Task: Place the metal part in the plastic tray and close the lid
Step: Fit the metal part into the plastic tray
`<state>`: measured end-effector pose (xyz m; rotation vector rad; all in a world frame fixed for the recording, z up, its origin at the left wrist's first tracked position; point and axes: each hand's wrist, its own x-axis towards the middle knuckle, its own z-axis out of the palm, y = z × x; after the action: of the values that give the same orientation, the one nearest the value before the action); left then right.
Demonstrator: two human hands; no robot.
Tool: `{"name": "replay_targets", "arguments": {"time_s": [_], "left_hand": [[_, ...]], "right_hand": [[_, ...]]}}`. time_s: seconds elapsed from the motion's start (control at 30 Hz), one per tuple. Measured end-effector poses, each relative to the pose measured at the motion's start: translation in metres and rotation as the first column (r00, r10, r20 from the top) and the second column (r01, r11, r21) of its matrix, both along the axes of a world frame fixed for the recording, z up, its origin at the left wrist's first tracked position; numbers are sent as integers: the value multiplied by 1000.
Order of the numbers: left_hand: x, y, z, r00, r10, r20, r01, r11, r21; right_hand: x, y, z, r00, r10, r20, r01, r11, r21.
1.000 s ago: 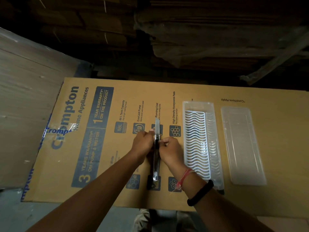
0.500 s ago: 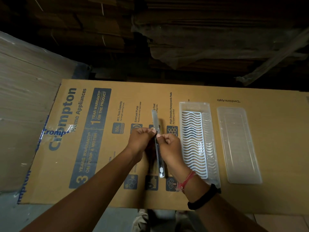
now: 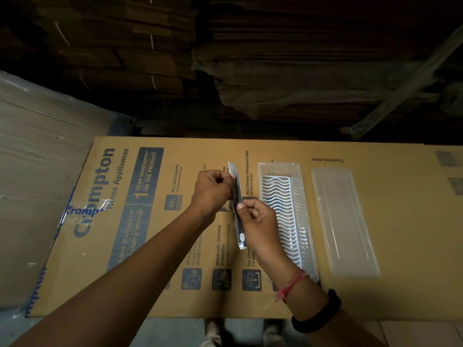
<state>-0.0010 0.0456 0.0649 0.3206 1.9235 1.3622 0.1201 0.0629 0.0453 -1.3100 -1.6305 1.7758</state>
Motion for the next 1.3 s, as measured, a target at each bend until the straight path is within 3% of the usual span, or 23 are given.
{"name": "replay_targets", "arguments": {"time_s": [0.37,0.63,0.77,1.17,1.3], "left_hand": [[15,13,25,997,-37,-70,38,999,7],[36,15,40,967,-252,-23,249,964,-96],[46,20,43,963,-268,-33,262,958,-117],[72,37,40,963,-258,-76,244,958,-152],[77,42,34,960,-264,-93,244,952,-183]], "right_hand": [[35,-7,10,999,-21,-29,20,999,-29],[54,0,23,994,-75,-79,79,996,48],[64,1,25,993,-89,-81,94,994,52],[87,13,29,991,-133,-11,134,984,116],[92,17,32,991,-88,97,63,971,231]]}}
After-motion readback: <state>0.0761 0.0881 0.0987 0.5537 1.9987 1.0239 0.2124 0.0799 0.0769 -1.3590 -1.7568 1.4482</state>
